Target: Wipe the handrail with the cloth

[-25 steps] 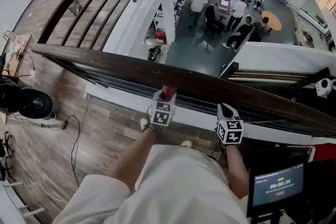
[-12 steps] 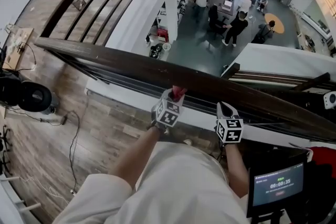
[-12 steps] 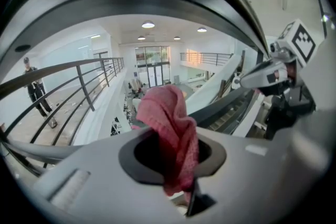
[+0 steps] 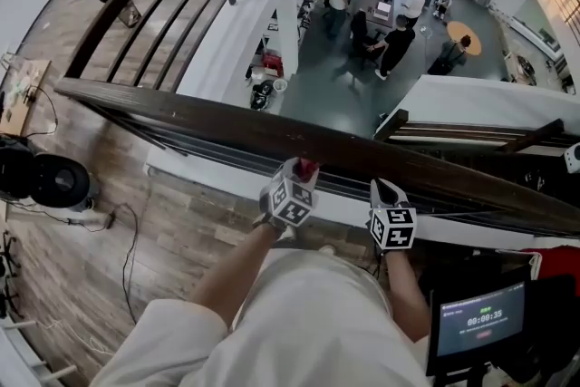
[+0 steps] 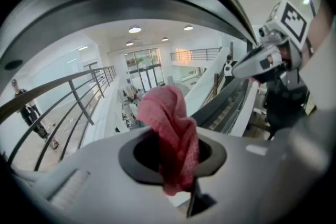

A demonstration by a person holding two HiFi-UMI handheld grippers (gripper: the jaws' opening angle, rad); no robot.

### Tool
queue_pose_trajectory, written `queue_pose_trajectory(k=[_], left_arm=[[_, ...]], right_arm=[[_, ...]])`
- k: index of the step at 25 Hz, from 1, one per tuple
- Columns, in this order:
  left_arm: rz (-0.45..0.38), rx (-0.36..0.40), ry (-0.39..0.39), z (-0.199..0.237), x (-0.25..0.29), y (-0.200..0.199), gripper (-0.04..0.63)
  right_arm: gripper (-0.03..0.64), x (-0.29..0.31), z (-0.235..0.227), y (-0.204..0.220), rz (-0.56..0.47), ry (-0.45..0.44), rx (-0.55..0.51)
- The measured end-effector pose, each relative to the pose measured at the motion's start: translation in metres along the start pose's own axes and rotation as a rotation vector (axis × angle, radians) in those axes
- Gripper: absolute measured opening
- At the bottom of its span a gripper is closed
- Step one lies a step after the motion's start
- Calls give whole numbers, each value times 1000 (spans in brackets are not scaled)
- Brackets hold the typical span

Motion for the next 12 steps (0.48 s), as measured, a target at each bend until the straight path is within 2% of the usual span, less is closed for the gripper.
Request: queue_pose_trajectory(k=[2, 7, 12], left_arm=[[-19, -16, -9, 5, -3, 3, 95], [-56, -133, -47, 35, -18, 12, 95], [-76, -176, -65, 49, -27, 16, 94]], right_arm=[[3, -1, 1, -1, 4, 5, 0], [3, 0, 3, -7, 6, 16, 6], [3, 0, 1, -10, 8, 21, 3]])
Point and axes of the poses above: the fingertips, and each gripper's own axes: x forward along the fingers, z to its left, y out of its underside, the point moved 8 cm from there along -x, backward along the fingers, and after that the axes turned 4 degrees about -z, right-handed, at the moved point
